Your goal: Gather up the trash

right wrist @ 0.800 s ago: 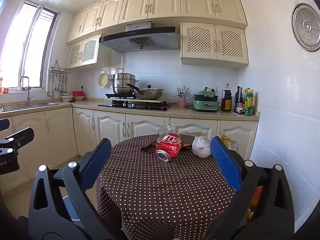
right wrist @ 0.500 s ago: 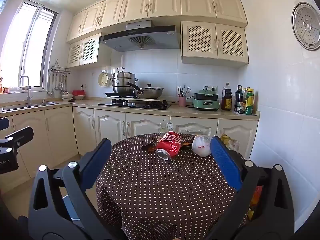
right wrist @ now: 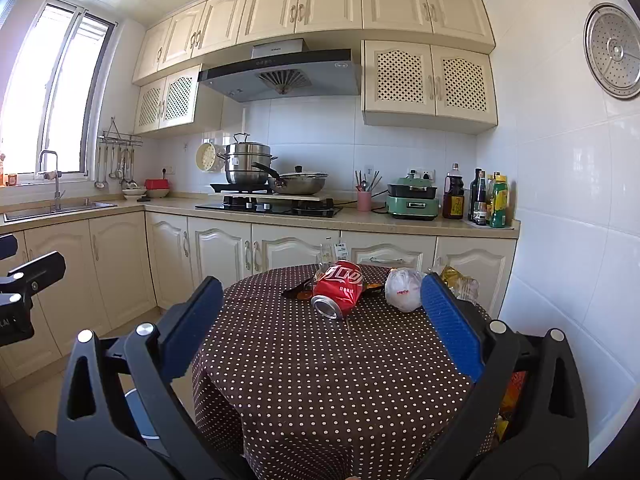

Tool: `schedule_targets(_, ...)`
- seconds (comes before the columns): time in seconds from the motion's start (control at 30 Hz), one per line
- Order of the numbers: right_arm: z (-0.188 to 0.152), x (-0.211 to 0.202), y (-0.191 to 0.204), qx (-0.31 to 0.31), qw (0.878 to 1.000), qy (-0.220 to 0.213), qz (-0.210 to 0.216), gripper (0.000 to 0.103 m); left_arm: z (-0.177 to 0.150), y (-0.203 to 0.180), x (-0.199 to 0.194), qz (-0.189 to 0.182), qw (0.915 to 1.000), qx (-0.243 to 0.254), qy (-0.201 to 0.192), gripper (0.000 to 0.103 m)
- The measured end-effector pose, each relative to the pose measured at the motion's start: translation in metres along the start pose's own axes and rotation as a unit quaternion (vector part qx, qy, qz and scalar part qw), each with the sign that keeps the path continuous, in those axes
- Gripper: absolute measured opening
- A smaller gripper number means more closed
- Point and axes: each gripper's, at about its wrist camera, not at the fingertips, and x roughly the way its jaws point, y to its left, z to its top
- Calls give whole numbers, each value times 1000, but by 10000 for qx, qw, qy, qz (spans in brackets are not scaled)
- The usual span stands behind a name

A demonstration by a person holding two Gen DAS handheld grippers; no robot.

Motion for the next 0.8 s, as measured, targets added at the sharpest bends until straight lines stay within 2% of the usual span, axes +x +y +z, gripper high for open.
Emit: schedule_targets(0.8,-11,8,-4,0,10000,51,-5,97,1,-2,1,-8,10000,-10,15,96)
